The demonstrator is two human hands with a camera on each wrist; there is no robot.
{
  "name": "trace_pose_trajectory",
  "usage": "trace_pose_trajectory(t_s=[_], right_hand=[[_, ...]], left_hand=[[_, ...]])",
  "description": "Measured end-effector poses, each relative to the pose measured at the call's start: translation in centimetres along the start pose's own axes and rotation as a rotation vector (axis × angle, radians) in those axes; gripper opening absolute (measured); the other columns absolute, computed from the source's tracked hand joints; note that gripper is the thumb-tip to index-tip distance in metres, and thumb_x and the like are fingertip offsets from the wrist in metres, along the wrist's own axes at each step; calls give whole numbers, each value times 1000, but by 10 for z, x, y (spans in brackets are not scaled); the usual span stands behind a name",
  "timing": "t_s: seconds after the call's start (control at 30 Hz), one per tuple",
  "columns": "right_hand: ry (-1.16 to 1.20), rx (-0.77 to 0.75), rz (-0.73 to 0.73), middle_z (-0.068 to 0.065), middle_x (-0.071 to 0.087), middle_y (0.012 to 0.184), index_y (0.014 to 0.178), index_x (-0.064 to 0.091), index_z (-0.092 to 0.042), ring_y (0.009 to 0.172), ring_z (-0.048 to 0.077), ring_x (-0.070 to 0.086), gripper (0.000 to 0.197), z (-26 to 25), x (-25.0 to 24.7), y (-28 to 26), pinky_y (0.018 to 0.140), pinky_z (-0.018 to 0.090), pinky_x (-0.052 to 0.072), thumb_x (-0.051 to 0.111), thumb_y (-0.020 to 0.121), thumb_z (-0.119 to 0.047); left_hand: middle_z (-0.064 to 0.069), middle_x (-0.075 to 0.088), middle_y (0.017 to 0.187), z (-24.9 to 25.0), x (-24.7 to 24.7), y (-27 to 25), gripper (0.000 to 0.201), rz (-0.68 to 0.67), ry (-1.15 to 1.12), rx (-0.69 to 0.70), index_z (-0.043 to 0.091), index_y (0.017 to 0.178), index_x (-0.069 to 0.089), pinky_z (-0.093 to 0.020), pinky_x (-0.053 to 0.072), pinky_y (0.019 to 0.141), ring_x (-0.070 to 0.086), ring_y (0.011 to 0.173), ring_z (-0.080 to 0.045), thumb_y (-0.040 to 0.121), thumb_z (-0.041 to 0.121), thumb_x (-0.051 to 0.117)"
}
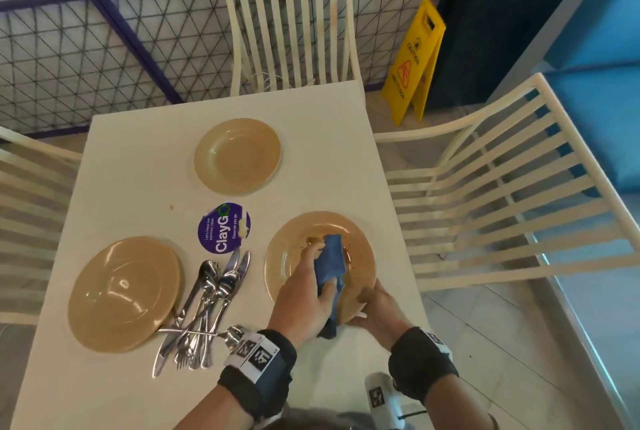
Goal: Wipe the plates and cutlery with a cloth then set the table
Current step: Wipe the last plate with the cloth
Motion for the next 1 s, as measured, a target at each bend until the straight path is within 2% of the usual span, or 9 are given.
trace_pose_trajectory(t_s=[0.17,0.27,0.33,0.4,0.57,0.67,0.77,0.87,1.0], right_hand=[[-8,-137,38,27,67,111,125,57,-20,95,44,66,49,-26,-20,-19,75,56,60,42,85,4],[-1,-191,83,24,67,85,122,62,-7,74,38,67,54,-40,-32,-24,64,46,59,48,71,7],[11,-232,77,18,73,95,128,61,-15,83,37,71,48,-43,-39,-27,66,47,59,52,83,-2],[33,-251,44,17,71,117,136,54,-30,102,39,70,43,-42,-47,-30,76,57,59,48,95,-19],[29,-247,6,7,67,131,140,49,-38,118,36,63,51,-35,-54,-44,93,68,50,53,90,-43],[52,-243,0,5,65,134,141,49,-38,122,35,61,51,-29,-49,-48,96,67,49,55,90,-42],[71,-263,-18,5,66,133,143,46,-36,121,34,62,41,-28,-37,-52,96,68,48,50,103,-33],[97,-290,22,11,69,126,142,49,-27,116,37,65,36,-32,-31,-55,96,66,49,41,106,-26],[111,-324,86,15,71,120,133,55,-21,112,39,66,31,-32,-28,-61,97,64,47,43,105,-27]], left_hand=[[8,39,157,25,35,10,57,-151,133,160,34,155,25,-35,40,113,43,139,-15,104,40,48],[10,38,158,30,50,5,53,-192,414,289,33,156,24,-40,38,109,41,132,-21,105,41,37],[9,41,156,26,51,3,53,-158,581,331,33,154,29,-43,42,100,43,123,-23,103,44,33],[7,47,151,19,47,0,51,-95,664,356,32,149,40,-42,45,91,46,116,-24,100,44,38],[7,50,132,7,26,-7,44,-39,706,371,30,134,54,-37,52,80,55,103,-23,93,38,44],[6,49,132,14,17,-2,46,-46,666,320,31,142,49,-32,53,75,56,104,-23,96,32,44],[3,39,145,23,23,-1,56,-91,565,339,35,154,32,-32,54,85,46,122,-23,101,26,47],[-1,39,150,32,34,-15,49,-168,592,430,32,148,44,-40,52,96,46,123,-28,99,34,41],[3,53,141,14,22,-31,41,-162,672,559,37,131,58,-37,54,89,55,108,-25,92,38,46]])
Point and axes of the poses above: each hand's wrist, its own y-axis towards the middle knuckle, its own x-axis out of the palm, z = x × y, the point moved 2 cm from there along y, towards the middle knuckle
